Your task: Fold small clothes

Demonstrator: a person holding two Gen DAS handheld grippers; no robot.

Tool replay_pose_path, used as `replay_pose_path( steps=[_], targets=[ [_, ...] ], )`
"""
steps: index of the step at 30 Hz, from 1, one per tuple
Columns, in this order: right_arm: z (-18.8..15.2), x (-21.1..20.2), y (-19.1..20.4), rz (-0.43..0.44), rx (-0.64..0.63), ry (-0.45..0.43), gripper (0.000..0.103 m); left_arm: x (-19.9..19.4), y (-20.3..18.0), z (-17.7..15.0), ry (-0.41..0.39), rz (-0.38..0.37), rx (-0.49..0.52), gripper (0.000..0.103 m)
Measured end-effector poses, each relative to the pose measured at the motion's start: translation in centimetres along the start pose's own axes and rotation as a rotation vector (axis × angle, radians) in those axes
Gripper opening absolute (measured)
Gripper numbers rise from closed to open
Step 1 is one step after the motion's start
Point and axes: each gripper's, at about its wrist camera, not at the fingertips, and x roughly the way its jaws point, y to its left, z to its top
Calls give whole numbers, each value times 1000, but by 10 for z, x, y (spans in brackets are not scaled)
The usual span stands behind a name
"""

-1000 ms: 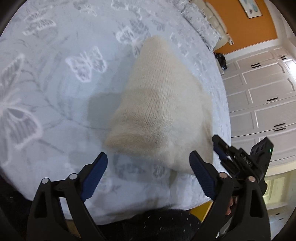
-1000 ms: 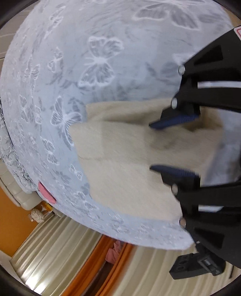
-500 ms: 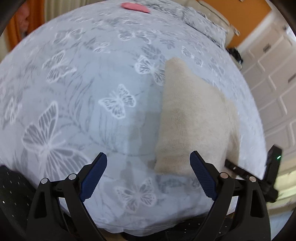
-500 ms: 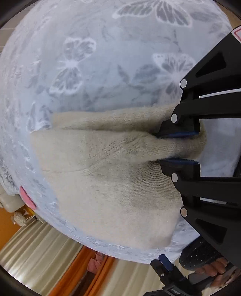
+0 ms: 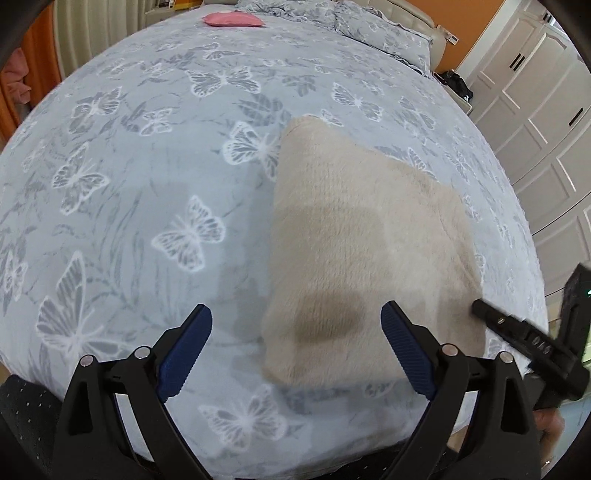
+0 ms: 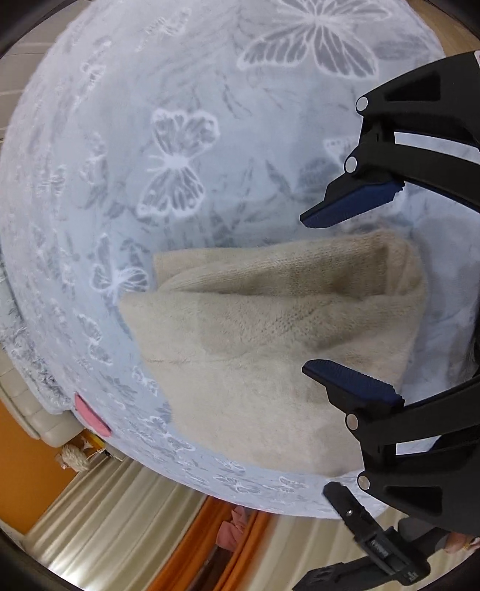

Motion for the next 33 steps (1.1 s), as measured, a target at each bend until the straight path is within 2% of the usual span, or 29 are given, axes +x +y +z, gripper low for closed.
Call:
replay_pose_path(
  steps=[6,7,9,12,15,20,21,22,23,24,25,27,33],
  targets=[
    [3,29,-14,91,66,65,78,41,7,28,117,-132,-93,96],
    [3,35,-18,118,79,83,78,51,9,30,138,-134,-110,97],
    [3,45,-24,153,110,105,85,68,14,33,177,-143,-143,98],
    [0,52,-29,185,122,103,90,99,22,32,258,-178,-208,98],
    [-1,56,-27,207,107,96,98,109,30,30,263,-232,-274,98],
    [1,60,-15,158,80,95,98,110,23,33,269,-244,-246,98],
    [2,59,-13,153,80,98,84,109,22,34,276,-263,-242,93],
    [3,58,-10,161,79,99,74,108,22,35,279,-283,-243,81],
    [4,56,-8,176,89,108,60,103,21,36,282,-294,-243,78],
    [6,51,-7,172,102,105,45,99,20,36,279,-296,-237,68],
    [6,47,-6,178,104,100,42,93,20,37,278,-302,-228,59],
    [6,30,0,197,102,73,36,78,21,38,265,-312,-216,52],
    [-11,-34,38,222,50,12,34,12,22,29,232,-342,-188,49]
  ],
)
